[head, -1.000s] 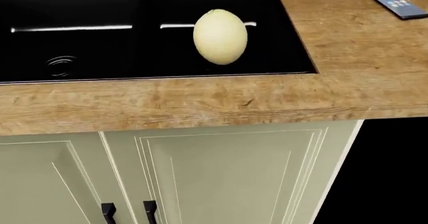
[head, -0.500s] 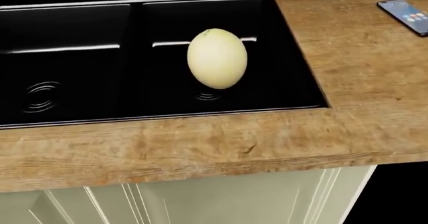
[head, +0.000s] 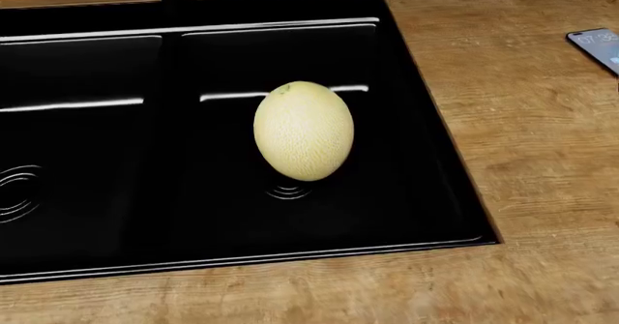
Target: Turn the sink spout to the right.
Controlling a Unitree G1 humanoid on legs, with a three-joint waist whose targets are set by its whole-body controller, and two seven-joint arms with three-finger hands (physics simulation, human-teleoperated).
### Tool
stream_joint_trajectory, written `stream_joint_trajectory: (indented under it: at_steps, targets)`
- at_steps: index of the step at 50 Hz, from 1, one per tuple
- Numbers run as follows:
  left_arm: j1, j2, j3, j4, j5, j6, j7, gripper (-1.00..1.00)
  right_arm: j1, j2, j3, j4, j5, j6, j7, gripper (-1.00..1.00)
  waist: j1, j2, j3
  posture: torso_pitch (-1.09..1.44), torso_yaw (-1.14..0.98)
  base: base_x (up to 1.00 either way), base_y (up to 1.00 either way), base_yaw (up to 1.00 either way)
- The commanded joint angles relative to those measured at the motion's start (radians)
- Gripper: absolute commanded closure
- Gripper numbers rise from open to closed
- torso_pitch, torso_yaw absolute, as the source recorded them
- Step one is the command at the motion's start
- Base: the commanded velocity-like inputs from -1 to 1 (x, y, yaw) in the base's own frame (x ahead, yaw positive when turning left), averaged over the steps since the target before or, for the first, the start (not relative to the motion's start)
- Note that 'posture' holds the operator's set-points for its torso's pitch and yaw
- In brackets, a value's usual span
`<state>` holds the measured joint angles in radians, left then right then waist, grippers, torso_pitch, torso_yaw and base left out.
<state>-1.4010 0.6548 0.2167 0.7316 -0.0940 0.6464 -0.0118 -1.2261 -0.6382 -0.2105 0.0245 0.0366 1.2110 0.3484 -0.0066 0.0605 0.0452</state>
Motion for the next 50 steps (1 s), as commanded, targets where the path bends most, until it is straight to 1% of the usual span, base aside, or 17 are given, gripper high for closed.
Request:
stream_joint_trajectory:
  at_steps: [1,2,6,8,9,12,13,14,15,18,19,22,28,32,38,43,50]
  targets:
    - [-0.041,0.013,0.003,-0.016,0.003,-0.029,0.001,-1.00,-0.035,-0.015,-0.004,-0.011,0.000,-0.026,0.003,-1.00,0.000,-0.005,-0.027,0.00,0.00,0.24,0.00,0.00]
    - [-0.043,0.014,0.003,-0.014,0.003,-0.030,0.000,-1.00,-0.037,-0.015,-0.004,-0.008,-0.001,-0.027,0.003,-1.00,-0.008,0.021,-0.027,0.00,0.00,0.23,0.00,0.00]
    - [-0.042,0.017,0.005,-0.015,0.002,-0.030,0.002,-1.00,-0.043,-0.012,-0.001,-0.004,-0.005,-0.030,0.006,-1.00,0.003,-0.006,-0.032,0.00,0.00,0.25,0.00,0.00]
    - [-0.045,0.020,0.005,-0.010,0.003,-0.034,0.004,-1.00,-0.041,-0.012,-0.003,-0.004,-0.007,-0.030,0.007,-1.00,0.006,-0.024,-0.022,0.00,0.00,0.24,0.00,0.00]
    - [-0.047,0.023,0.004,-0.006,0.004,-0.037,0.004,-1.00,-0.040,-0.012,-0.004,-0.004,-0.007,-0.030,0.007,-1.00,0.006,-0.039,-0.033,0.00,0.00,0.24,0.00,0.00]
    - [-0.053,0.027,0.004,-0.002,0.004,-0.044,-0.001,-1.00,-0.046,-0.013,-0.002,-0.004,-0.008,-0.031,0.013,-1.00,0.020,-0.090,-0.033,0.00,0.00,0.24,0.00,0.00]
    - [-0.051,0.029,-0.002,0.000,0.012,-0.045,0.002,-1.00,-0.046,-0.011,-0.004,-0.008,-0.007,-0.031,0.014,-1.00,0.027,-0.121,-0.016,0.00,0.00,0.00,0.00,0.00]
    - [-0.048,0.027,0.002,0.002,0.009,-0.046,-0.001,-1.00,-0.044,-0.009,-0.005,-0.012,-0.005,-0.029,0.016,-1.00,0.038,-0.113,-0.029,0.00,0.00,0.00,0.00,0.00]
    - [-0.047,0.027,0.003,0.001,0.007,-0.045,-0.004,-1.00,-0.042,-0.009,-0.005,-0.015,-0.004,-0.027,0.017,-1.00,0.034,-0.104,-0.021,0.00,0.00,0.00,0.00,0.00]
    - [-0.047,0.029,0.006,-0.001,0.004,-0.043,-0.003,-1.00,-0.042,-0.012,-0.007,-0.018,-0.003,-0.025,0.020,-1.00,0.033,-0.112,-0.008,0.00,0.00,0.00,0.00,0.00]
    - [-0.049,0.031,0.009,0.003,0.003,-0.038,0.000,-1.00,-0.041,-0.011,-0.008,-0.020,-0.002,-0.025,0.019,-1.00,0.023,-0.119,-0.017,0.00,0.00,0.00,0.00,0.00]
    - [-0.050,0.034,0.011,0.000,-0.003,-0.030,0.002,-1.00,-0.045,-0.012,-0.007,-0.018,-0.002,-0.026,0.019,-1.00,0.014,-0.110,-0.025,0.00,0.00,0.00,0.00,0.00]
    - [-0.053,0.041,0.011,0.000,-0.011,-0.022,0.000,-1.00,-0.057,-0.017,-0.006,-0.010,-0.001,-0.025,0.020,-1.00,-0.005,-0.054,-0.027,0.00,0.00,0.00,0.00,0.00]
    - [-0.048,0.039,0.010,0.008,-0.014,-0.027,-0.001,-1.00,-0.057,-0.016,-0.006,-0.016,-0.001,-0.022,0.020,-1.00,-0.001,-0.063,-0.011,0.00,0.00,0.00,0.00,0.00]
    - [-0.048,0.038,0.008,-0.013,-0.016,-0.013,0.000,-1.00,-0.046,-0.018,-0.014,-0.031,0.003,-0.017,0.018,-1.00,0.001,-0.063,-0.007,-0.01,0.00,0.00,0.00,0.00]
    - [-0.042,0.037,0.009,-0.021,-0.018,-0.013,-0.003,-1.00,-0.039,-0.016,-0.012,-0.029,0.005,-0.022,0.015,-1.00,0.003,-0.058,-0.013,-0.03,0.00,0.00,0.00,0.00]
    - [-0.039,0.039,0.008,-0.015,-0.015,-0.019,-0.006,-1.00,-0.041,-0.015,-0.007,-0.026,0.005,-0.024,0.014,-1.00,0.008,-0.053,-0.033,-0.07,0.00,0.00,0.00,0.00]
